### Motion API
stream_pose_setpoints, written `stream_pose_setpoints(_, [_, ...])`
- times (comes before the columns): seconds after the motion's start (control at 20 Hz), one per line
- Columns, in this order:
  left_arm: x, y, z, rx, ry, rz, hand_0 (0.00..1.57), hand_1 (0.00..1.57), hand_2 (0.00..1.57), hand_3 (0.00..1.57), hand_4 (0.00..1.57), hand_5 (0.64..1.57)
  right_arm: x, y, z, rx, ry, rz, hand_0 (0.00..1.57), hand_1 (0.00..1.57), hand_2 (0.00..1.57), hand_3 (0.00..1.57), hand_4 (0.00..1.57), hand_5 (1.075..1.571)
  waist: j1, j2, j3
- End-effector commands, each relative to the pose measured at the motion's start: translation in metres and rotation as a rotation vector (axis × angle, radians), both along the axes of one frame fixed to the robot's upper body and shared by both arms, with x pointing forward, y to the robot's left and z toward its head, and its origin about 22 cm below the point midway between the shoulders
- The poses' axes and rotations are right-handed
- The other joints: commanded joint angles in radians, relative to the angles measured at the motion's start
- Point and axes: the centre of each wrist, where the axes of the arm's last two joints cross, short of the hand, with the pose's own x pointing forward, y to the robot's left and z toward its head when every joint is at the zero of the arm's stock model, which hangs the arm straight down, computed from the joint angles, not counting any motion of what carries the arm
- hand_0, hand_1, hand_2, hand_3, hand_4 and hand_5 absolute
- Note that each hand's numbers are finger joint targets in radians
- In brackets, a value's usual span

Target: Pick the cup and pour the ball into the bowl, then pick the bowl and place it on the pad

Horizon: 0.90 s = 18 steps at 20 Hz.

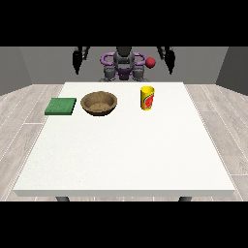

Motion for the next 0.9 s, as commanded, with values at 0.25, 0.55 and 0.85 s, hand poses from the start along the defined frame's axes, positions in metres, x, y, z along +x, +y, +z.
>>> stream_pose_setpoints(0.25, [0.002,0.008,0.032,0.026,-0.006,0.001,0.00,0.00,0.00,0.00,0.66,1.566,0.002,-0.008,0.033,-0.029,-0.006,0.002,0.00,0.00,0.00,0.00,0.87,1.533,-0.002,-0.275,-0.0061])
stream_pose_setpoints(0.55, [-0.011,-0.032,0.048,-0.205,0.225,0.036,0.00,0.00,0.00,0.00,0.64,1.564,-0.029,0.023,0.047,0.195,0.224,-0.022,0.00,0.00,0.00,0.00,0.86,1.532,-0.075,-0.377,-0.0061])
stream_pose_setpoints(0.85, [-0.007,-0.055,0.092,-0.194,0.035,-0.022,0.00,0.00,0.00,0.00,0.56,1.555,-0.033,0.008,0.077,0.162,0.036,-0.068,0.00,0.00,0.00,0.00,0.76,1.548,-0.047,-0.182,-0.0059])
